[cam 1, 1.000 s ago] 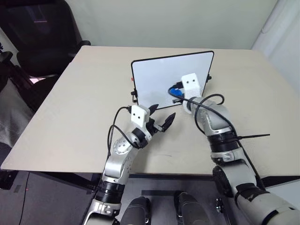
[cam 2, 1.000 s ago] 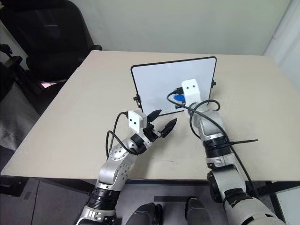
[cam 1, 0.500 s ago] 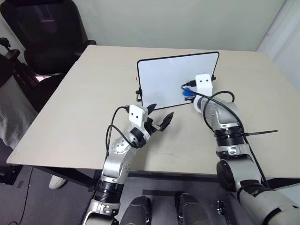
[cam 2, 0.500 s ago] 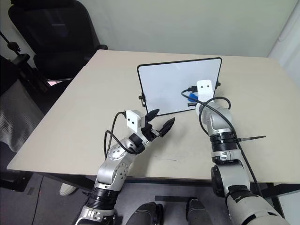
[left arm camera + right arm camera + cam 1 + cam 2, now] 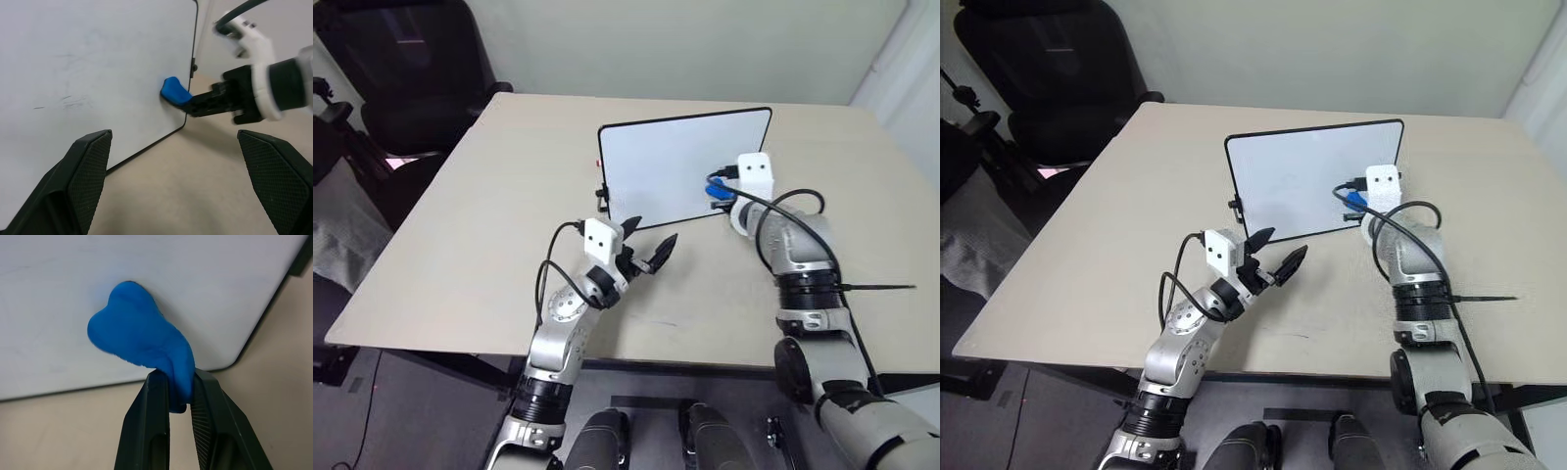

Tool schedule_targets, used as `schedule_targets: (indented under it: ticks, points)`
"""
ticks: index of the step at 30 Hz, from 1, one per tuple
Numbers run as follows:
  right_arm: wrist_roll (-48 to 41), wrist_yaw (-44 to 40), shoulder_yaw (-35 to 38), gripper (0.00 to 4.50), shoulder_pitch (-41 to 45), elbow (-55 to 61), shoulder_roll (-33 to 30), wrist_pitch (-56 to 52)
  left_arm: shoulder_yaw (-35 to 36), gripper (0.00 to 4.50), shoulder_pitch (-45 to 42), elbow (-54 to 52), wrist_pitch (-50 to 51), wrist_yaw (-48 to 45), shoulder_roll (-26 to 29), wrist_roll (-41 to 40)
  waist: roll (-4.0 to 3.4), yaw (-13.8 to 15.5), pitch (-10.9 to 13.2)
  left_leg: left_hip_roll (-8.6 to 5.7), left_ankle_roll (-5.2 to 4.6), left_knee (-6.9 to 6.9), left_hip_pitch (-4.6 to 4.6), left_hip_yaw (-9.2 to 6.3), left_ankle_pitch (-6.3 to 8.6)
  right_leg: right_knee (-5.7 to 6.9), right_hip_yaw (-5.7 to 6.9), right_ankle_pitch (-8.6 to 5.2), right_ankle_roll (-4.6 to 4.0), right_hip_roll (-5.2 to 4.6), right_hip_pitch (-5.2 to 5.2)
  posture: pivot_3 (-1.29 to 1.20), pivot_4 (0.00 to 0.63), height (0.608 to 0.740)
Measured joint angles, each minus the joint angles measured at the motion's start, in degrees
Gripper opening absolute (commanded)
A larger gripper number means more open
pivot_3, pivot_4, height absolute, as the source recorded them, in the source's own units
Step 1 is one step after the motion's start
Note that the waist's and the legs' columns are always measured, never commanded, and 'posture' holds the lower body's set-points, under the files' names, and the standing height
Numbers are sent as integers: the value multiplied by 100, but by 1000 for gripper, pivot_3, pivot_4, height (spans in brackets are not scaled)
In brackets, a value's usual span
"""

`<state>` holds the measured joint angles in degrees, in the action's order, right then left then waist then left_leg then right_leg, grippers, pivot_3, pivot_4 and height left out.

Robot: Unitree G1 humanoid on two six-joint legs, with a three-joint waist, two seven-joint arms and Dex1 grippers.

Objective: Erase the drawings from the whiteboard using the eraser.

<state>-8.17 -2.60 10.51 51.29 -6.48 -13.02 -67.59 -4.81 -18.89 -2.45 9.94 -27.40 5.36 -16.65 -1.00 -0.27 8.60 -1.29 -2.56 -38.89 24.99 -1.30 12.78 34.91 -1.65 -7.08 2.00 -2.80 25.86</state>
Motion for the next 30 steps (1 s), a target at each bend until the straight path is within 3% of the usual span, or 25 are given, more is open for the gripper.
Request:
schedule_targets:
  ticks: [5, 8, 14, 17, 21, 22, 28, 30]
  points:
    - [-236, -98, 696, 347, -13, 1226, -562, -1707, -36, 4500, 21, -3, 5, 2, -40, -3, 0, 50, 0, -3, -5, -3, 1, 1, 10, 0, 1, -15, 8, -2, -2, 0, 150, 740]
    - [-466, -199, 882, 347, -456, 1845, -925, -2305, -99, 4500, 35, -8, 11, -1, -104, -4, 1, 61, -1, -3, 0, -4, -4, -1, 13, 1, 2, -30, 18, -2, -11, 0, 150, 740]
    - [-1242, -164, 1146, 347, -1598, 2259, -1321, -2451, -158, 4500, 45, -1, 13, -9, -145, -3, 1, 61, 0, -4, 1, -6, -6, 3, 12, 4, -3, -34, 36, -2, -11, 0, 150, 740]
    - [-1765, 0, 1132, 347, -2155, 2551, -1549, -2451, -210, 4500, 43, 7, 10, -12, -186, 3, 1, 61, -1, -4, -5, -8, -10, 3, 9, 3, -4, -62, 89, -1, -21, 0, 150, 740]
    - [-2296, 337, 1111, 347, -2446, 2574, -1550, -2452, -237, 4500, 40, 19, 8, -17, -213, 5, 1, 41, -1, -5, -20, -10, -13, 6, 2, 5, -12, -46, 102, -1, -21, 0, 150, 740]
    - [-2443, 468, 1112, 1011, -2445, 2590, -1549, -2452, -245, 4500, 36, 33, 4, -25, -220, 5, 1, 41, -1, -5, -23, -10, -14, 5, -4, 5, -12, -41, 106, -1, -24, 0, 150, 740]
    - [-2973, 1016, 1145, 3019, -2461, 2594, -1537, -2452, -250, 4500, -6, 135, -30, -97, -224, 25, 1, 51, -1, -6, -27, -10, -38, 2, -11, 2, -13, -36, 108, -2, -55, 0, 150, 740]
    - [-3043, 1054, 1145, 3019, -2455, 2618, -1693, -2452, -252, 4500, -11, 180, -43, -101, -234, 44, 1, 63, -1, -12, -26, -10, -37, 2, -8, 1, -14, -37, 109, -8, -57, 0, 150, 740]
